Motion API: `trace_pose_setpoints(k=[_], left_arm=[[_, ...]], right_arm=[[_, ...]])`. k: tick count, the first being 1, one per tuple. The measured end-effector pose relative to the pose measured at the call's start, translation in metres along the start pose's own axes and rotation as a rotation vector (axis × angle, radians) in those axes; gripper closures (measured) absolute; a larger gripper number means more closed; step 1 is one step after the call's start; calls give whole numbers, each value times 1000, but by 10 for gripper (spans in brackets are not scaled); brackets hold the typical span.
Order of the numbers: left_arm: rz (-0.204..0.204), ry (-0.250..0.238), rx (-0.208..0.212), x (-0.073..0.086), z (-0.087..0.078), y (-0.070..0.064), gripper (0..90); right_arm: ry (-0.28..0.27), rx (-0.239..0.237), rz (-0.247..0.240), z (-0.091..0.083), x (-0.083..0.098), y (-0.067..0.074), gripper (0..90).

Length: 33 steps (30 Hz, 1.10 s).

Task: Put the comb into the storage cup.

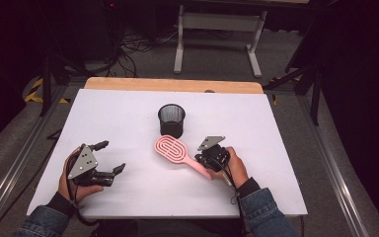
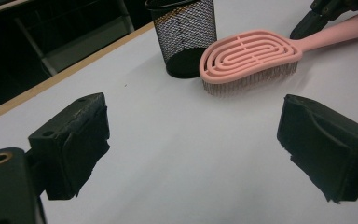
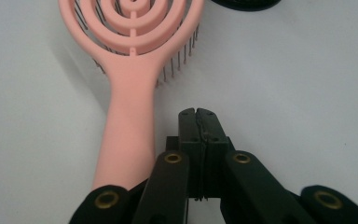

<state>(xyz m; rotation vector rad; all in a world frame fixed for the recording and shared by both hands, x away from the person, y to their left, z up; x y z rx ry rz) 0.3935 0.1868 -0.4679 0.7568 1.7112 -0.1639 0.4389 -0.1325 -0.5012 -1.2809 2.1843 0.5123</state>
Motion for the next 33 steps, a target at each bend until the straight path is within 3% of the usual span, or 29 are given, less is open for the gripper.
trace_pose_setpoints(k=[33], left_arm=[[13, 6, 0, 1, 0, -1, 100]], right_arm=[[9, -4, 8, -17, 19, -1, 878]])
Point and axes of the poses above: each handheld gripper's, and its own axes: z roughly forward along the jaws, x roughly out of its underside, y roughly to its left, the point moved 7 cm from there along z, roughly forward along the jaws, and after that the axes turned 13 degrees about -x, right-handed, at the moved point
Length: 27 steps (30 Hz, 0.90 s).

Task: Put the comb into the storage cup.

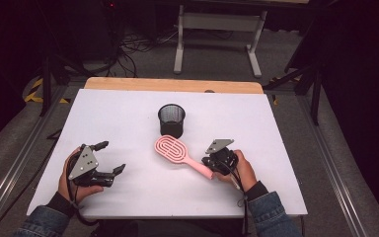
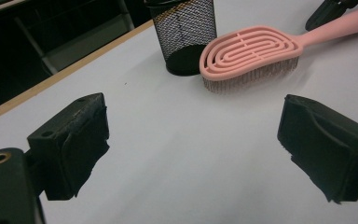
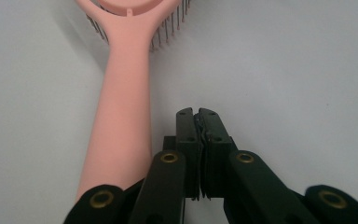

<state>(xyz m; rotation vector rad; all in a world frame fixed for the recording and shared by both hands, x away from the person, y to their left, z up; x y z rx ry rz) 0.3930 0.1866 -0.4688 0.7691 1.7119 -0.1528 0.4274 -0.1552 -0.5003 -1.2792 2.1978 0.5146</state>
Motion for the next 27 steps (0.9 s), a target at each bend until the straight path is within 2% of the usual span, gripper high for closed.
trace_pose_setpoints(k=[19, 27], left_arm=[[4, 4, 9, 0, 0, -1, 99], [11, 9, 9, 1, 0, -1, 99]], right_arm=[[-31, 31, 17, -18, 9, -5, 850], [-40, 53, 28, -21, 9, -10, 745]])
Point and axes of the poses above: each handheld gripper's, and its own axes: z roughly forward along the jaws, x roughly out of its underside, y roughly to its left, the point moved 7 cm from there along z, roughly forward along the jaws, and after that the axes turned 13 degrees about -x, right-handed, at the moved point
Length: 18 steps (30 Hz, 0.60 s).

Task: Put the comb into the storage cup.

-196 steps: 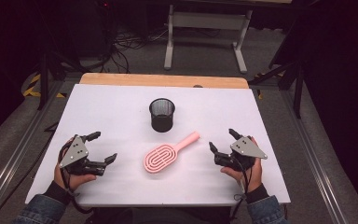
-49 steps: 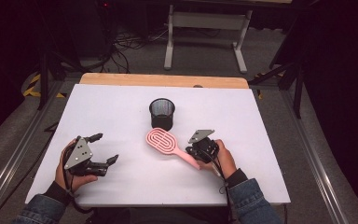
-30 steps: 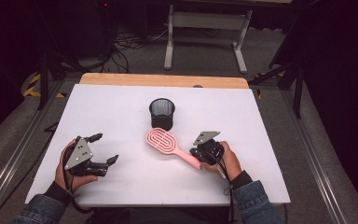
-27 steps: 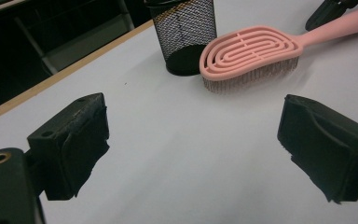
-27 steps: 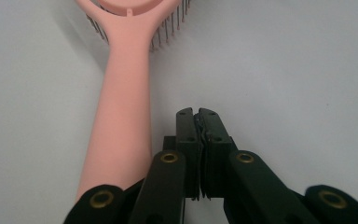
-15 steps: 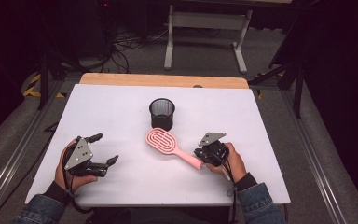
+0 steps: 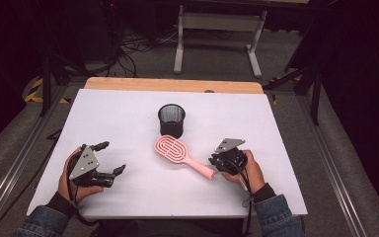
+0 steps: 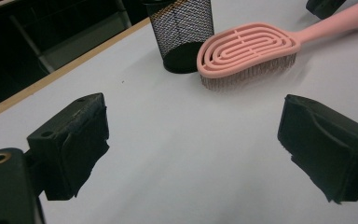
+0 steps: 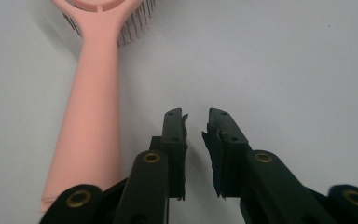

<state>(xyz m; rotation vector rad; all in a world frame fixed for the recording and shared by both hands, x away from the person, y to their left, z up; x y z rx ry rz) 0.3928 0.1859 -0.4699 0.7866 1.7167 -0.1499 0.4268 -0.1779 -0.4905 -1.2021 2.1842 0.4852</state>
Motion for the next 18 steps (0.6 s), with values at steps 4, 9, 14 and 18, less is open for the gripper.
trace_pose_setpoints(k=[4, 9, 14, 18], left_arm=[[0, 1, 3, 0, 0, 0, 99], [-1, 4, 4, 1, 1, 0, 99], [1, 14, 0, 2, 2, 0, 96], [3, 14, -3, 2, 3, 0, 95]], right_arm=[[-3, 14, 9, 0, -1, -3, 684], [-19, 37, 19, -3, -3, -7, 606], [-43, 33, 44, -8, -5, -13, 521], [-74, 40, 44, -14, -11, -16, 402]])
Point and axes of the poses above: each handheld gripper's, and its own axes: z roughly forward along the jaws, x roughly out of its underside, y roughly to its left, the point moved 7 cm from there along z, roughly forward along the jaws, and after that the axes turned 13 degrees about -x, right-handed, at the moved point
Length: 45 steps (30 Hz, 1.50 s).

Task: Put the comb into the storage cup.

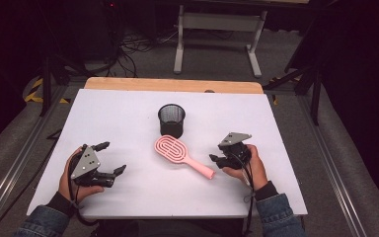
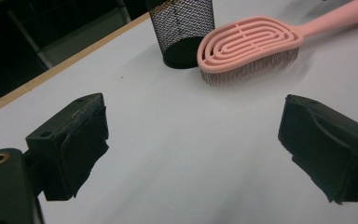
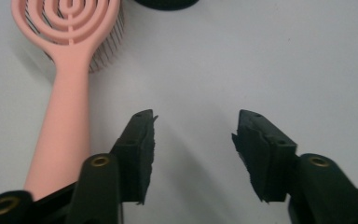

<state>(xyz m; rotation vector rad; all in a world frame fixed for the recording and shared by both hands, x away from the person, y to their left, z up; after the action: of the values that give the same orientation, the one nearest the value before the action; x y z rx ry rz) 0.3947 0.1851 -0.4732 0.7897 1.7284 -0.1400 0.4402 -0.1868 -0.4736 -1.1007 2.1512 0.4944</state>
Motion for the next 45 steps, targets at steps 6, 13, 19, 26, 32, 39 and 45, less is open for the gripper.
trace_pose_setpoints(k=[6, 13, 19, 26, 32, 39, 45], left_arm=[[-1, 6, 1, 1, 1, 0, 93], [1, 7, 5, 1, 1, -1, 93], [0, 8, 12, 2, 1, -1, 94], [-2, 9, 18, 2, 1, -2, 94], [-2, 9, 19, 2, 1, -2, 94], [-3, 8, 20, 2, 1, -2, 94], [-7, 6, 31, 2, 2, -3, 94]], right_arm=[[-40, 27, 9, -5, -17, 1, 208], [14, -46, -13, 5, -32, 15, 112], [84, -116, -41, 22, -42, 33, 111], [172, -139, -62, 44, -45, 46, 151], [251, -152, -48, 59, -39, 46, 171], [300, -141, -43, 68, -35, 44, 204], [287, -178, -17, 71, -34, 43, 451]])
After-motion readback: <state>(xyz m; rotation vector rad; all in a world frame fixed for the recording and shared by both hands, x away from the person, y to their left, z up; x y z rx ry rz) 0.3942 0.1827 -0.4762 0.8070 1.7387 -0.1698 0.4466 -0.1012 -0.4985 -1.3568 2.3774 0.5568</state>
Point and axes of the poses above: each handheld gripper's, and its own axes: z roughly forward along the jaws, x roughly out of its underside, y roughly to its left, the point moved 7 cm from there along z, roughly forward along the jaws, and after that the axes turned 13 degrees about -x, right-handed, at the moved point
